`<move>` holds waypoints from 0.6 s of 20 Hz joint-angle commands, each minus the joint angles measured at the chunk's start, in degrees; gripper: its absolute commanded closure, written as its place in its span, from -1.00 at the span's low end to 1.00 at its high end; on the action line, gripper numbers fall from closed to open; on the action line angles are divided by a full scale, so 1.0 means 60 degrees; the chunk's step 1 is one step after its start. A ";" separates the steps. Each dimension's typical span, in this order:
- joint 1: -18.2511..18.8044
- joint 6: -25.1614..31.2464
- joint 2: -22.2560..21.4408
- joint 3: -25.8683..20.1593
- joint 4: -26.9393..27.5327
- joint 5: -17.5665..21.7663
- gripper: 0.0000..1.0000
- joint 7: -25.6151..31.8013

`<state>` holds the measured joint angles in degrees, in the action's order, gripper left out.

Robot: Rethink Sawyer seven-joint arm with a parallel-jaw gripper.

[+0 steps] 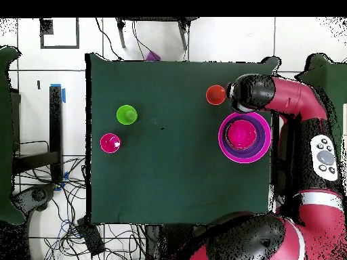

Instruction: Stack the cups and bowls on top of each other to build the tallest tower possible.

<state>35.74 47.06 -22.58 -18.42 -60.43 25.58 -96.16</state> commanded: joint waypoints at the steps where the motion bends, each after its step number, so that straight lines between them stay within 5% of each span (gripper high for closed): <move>1: -0.0451 -0.0192 0.0646 -0.0546 -0.0155 -0.0104 -1.00 0.0239; 12: -0.0634 -0.0205 0.1000 -0.0583 0.0100 -0.0380 -1.00 0.0309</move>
<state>34.42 47.06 -19.69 -18.44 -60.24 23.36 -96.16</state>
